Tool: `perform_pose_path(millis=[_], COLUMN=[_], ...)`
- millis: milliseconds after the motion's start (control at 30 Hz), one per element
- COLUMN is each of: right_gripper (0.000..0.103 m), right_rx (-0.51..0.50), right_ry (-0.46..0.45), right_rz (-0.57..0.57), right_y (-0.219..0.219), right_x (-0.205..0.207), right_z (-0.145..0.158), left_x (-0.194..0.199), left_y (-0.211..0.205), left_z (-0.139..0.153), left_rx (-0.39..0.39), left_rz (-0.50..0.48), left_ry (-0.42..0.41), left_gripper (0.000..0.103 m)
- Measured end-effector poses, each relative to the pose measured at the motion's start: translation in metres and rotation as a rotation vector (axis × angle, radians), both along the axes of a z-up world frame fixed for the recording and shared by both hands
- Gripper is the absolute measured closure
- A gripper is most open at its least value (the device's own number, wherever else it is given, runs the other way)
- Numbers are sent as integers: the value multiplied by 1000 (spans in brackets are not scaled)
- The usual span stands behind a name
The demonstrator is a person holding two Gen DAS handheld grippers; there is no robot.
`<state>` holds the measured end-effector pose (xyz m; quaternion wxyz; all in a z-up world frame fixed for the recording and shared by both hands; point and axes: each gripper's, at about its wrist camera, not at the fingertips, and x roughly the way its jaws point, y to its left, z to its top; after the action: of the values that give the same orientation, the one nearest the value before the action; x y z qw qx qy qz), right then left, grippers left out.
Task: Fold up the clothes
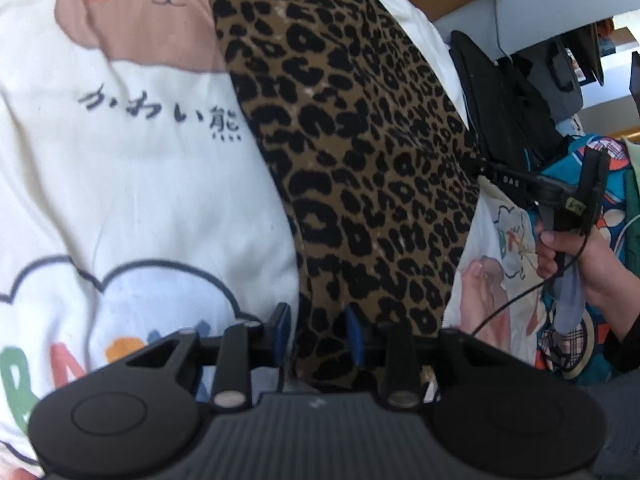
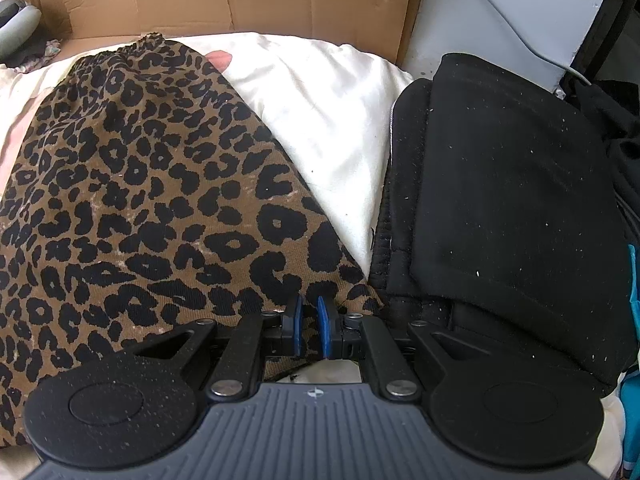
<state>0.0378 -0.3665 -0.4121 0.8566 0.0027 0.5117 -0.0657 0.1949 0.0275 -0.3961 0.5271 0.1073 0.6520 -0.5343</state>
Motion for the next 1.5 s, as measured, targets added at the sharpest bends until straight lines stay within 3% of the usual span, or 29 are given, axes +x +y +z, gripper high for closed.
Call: perform_pose_path(millis=[267, 400, 533, 733, 900, 1033, 1133, 1500], right_gripper=[90, 90, 90, 90, 90, 90, 90, 90], right_rx=[1, 1, 2, 6, 7, 6, 8, 13], right_ry=[-9, -12, -13, -14, -16, -19, -20, -24], right_rz=[7, 8, 9, 11, 13, 11, 11, 12], right_y=[-1, -1, -1, -2, -3, -2, -2, -3], right_x=[-2, -3, -3, -3, -3, -4, -4, -5], right_z=[0, 1, 1, 1, 1, 1, 1, 1], left_x=[-6, -5, -6, -7, -17, -21, -19, -18], left_y=[9, 16, 23, 29, 30, 33, 40, 38], left_z=[-6, -16, -22, -31, -35, -41, -46, -41], left_rx=[8, 6, 10, 12, 29, 32, 50, 46], left_rz=[-30, 12, 71, 158, 144, 162, 199, 210], left_ry=[98, 186, 246, 295, 318, 328, 358, 334], left_gripper=[71, 70, 62, 61, 61, 69, 91, 83])
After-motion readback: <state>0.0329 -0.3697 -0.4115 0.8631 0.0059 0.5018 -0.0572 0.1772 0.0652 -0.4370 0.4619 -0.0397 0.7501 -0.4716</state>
